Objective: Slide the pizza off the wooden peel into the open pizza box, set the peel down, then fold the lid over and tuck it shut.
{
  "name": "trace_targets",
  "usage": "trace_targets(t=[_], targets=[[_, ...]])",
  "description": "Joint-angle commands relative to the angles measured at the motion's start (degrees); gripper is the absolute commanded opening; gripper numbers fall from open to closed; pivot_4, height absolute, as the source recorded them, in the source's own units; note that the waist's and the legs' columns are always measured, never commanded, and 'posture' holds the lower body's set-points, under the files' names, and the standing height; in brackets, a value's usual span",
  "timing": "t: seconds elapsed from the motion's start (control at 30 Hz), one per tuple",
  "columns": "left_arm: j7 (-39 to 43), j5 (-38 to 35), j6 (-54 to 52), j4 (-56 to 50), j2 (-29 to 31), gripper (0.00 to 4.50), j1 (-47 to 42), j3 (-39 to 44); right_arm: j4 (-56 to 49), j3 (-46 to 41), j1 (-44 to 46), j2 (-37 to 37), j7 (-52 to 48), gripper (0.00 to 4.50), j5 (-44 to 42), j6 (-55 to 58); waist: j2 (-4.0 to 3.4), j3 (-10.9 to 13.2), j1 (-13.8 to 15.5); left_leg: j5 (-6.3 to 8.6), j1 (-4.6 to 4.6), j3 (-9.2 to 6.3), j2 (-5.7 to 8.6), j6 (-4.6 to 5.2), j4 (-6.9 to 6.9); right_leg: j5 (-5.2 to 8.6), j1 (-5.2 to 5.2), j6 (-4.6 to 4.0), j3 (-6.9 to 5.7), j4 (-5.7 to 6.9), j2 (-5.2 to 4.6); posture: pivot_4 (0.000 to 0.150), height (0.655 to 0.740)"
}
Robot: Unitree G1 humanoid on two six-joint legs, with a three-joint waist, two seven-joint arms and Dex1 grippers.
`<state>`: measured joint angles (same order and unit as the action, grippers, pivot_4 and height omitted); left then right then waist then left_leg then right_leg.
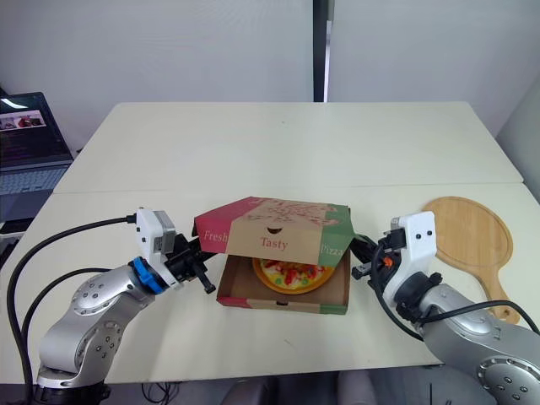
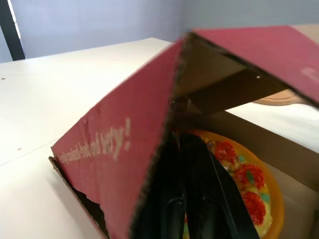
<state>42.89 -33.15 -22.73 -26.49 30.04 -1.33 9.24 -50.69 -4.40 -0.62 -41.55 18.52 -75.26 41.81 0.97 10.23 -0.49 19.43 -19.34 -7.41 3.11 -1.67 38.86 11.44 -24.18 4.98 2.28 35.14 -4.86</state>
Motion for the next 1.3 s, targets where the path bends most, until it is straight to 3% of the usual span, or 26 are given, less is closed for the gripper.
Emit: trace_targets(t=[0.03,0.1,0.3,0.5,0.8,0.9,1.3], targets=[[1.0,-1.7,1.1,-1.1,1.5,0.27,2.2,3.7,-0.6,-0.1,0.3,0.3,-0.4,0.0,-0.3,-0.4,0.0,0.0,0.0,0.0,0.0,-0.01,-0.01,0.0,-0.01,0.0,0.0,0.0,0.0,0.0,0.0,0.15,0.74],[1.8,-2.5,0.7,-1.4,2.4,0.68,4.3,5.1,-0.6,-0.2,0.5,0.3,-0.3,0.0,-0.3,-0.4,0.0,0.0,0.0,0.0,0.0,0.0,-0.02,0.0,-0.01,0.0,0.0,0.0,0.0,-0.02,0.02,0.15,0.74],[2.0,-1.9,4.7,0.1,2.2,2.6,9.0,10.2,-0.1,0.0,1.9,0.2,0.2,0.0,-0.6,-0.1,0.0,0.0,0.1,0.01,0.0,-0.01,-0.03,0.01,-0.02,0.01,0.02,-0.01,0.0,-0.06,0.03,0.15,0.74],[0.8,3.5,12.9,1.0,0.4,4.45,7.9,8.2,0.2,0.2,2.4,0.0,-0.4,0.0,-0.4,0.3,0.0,0.0,0.2,0.01,0.0,0.01,-0.04,0.01,-0.02,0.01,0.03,-0.01,-0.01,-0.08,0.03,0.15,0.74],[-4.7,7.0,14.2,0.4,-3.0,4.45,4.1,4.2,0.5,0.6,2.8,0.0,-1.0,0.0,-0.1,0.6,0.0,0.0,0.2,0.01,0.01,0.01,-0.06,0.01,-0.02,0.01,0.03,-0.01,0.0,-0.08,0.04,0.15,0.74],[-5.2,7.0,14.4,-0.3,-3.6,3.89,4.4,3.5,0.5,0.9,3.0,0.1,-1.0,0.0,0.0,0.7,0.01,0.0,0.2,0.01,0.0,0.0,-0.05,0.0,-0.02,0.01,0.03,-0.01,0.0,-0.08,0.04,0.15,0.74],[-6.3,7.1,14.0,-1.8,-4.0,0.01,5.2,1.8,-0.2,1.3,2.6,0.5,-2.4,0.0,0.7,1.1,0.01,0.0,0.2,0.01,0.01,0.01,-0.06,0.01,-0.03,0.01,0.03,-0.01,0.0,-0.08,0.05,0.15,0.74]])
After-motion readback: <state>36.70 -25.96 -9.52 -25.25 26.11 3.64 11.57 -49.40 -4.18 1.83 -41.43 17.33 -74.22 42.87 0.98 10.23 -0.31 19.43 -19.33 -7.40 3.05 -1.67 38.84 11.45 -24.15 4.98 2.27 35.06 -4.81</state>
